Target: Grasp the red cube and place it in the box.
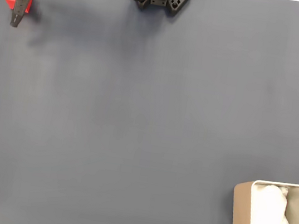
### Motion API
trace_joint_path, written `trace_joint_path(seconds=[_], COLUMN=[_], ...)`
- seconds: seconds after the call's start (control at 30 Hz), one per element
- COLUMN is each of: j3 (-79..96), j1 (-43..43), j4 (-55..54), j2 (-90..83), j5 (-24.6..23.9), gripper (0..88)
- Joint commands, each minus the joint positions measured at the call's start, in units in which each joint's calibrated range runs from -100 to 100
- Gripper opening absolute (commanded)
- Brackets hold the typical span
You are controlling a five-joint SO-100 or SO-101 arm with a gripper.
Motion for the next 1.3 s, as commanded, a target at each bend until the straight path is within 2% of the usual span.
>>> trace_joint_path(seconds=[0.0,1.07,1.13,1.27], j3=[-0.5,-1.9,-2.1,-2.7], j1=[-0.5,-0.8,-0.8,-0.9], j4=[-0.8,-4.2,-4.3,-4.1], j2=[-1.8,3.0,3.0,3.2], j5=[-0.9,-1.2,-1.3,-1.2], gripper=[41.2,40.5,38.6,24.9])
